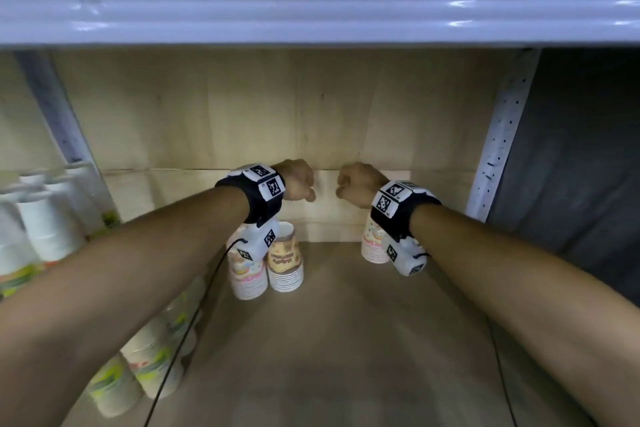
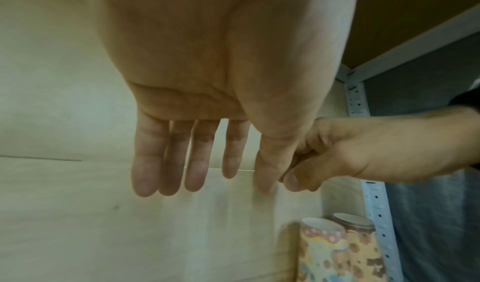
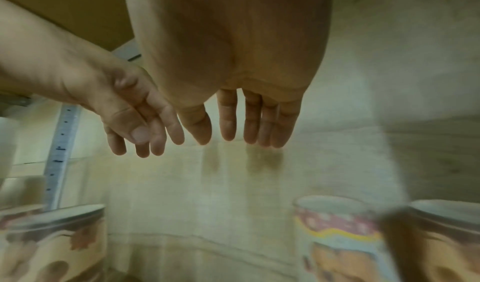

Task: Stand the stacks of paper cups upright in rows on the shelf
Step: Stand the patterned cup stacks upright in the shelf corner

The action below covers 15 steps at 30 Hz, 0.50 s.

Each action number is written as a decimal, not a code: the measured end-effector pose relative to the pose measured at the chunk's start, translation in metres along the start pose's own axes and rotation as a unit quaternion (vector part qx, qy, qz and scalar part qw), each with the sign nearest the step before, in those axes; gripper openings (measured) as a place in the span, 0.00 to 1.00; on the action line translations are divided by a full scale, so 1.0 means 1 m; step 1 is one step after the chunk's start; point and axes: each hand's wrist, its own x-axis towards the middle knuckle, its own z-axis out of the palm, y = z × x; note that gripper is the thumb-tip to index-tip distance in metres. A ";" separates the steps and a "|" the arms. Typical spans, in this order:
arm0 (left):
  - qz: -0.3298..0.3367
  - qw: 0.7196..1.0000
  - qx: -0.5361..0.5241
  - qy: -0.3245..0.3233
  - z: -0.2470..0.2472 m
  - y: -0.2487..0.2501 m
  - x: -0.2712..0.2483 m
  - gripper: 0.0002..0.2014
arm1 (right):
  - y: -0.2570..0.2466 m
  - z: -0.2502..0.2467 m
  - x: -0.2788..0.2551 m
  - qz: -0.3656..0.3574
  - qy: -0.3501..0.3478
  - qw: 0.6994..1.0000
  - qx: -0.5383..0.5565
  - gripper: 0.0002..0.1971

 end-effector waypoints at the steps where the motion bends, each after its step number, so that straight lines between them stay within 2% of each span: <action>1: -0.012 1.000 0.002 0.001 -0.002 -0.009 -0.005 0.23 | -0.010 0.004 0.001 -0.010 -0.008 1.000 0.003 0.16; 9: -0.064 0.996 0.058 -0.025 0.015 -0.058 -0.030 0.19 | -0.074 0.037 -0.007 -0.061 -0.108 0.992 0.005 0.27; 12: -0.084 0.993 0.069 -0.045 0.029 -0.071 -0.029 0.10 | -0.087 0.047 -0.010 -0.063 -0.147 0.987 -0.010 0.33; 15: -0.093 0.990 0.080 -0.062 0.038 -0.080 -0.028 0.18 | -0.097 0.056 -0.014 -0.061 -0.167 0.984 -0.012 0.38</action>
